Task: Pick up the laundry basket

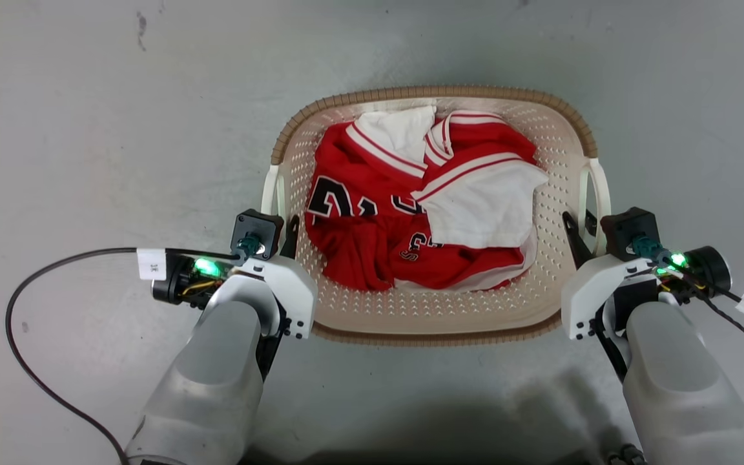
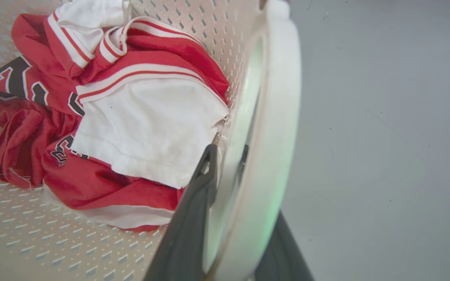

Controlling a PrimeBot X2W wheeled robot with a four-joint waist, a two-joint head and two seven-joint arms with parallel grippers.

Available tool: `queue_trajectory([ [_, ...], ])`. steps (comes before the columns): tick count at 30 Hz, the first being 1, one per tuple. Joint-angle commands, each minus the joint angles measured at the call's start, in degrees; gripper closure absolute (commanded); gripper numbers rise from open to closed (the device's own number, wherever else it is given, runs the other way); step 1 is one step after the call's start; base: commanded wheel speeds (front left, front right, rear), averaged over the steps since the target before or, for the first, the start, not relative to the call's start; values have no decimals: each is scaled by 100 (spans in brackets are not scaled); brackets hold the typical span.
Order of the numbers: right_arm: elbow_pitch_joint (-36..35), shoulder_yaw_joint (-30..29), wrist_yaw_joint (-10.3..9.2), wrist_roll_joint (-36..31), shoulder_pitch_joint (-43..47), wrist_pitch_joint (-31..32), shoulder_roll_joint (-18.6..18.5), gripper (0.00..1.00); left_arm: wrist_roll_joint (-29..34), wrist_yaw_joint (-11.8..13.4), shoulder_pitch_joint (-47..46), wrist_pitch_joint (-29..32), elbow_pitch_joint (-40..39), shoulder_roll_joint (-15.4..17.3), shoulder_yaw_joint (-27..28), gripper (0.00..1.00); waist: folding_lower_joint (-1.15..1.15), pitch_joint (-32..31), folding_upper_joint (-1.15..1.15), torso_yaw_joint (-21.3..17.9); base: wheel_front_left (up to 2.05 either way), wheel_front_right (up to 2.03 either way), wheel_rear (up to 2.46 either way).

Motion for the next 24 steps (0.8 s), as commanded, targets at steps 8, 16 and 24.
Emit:
queue_trajectory([
  [8,370,113,-9,-32,225,-9,-106,100,-113,2,341,-20,319,95,-6,100,-1,-730,0,-8,0,0,0],
  [16,805,462,-10,147,404,-12,-115,100,-210,-72,669,-18,751,111,-11,100,-1,-1613,0,-83,0,0,0],
  [24,1216,976,-8,344,518,-13,-111,100,-230,-180,881,19,1060,101,-178,100,-1,-2391,0,-112,0,0,0],
])
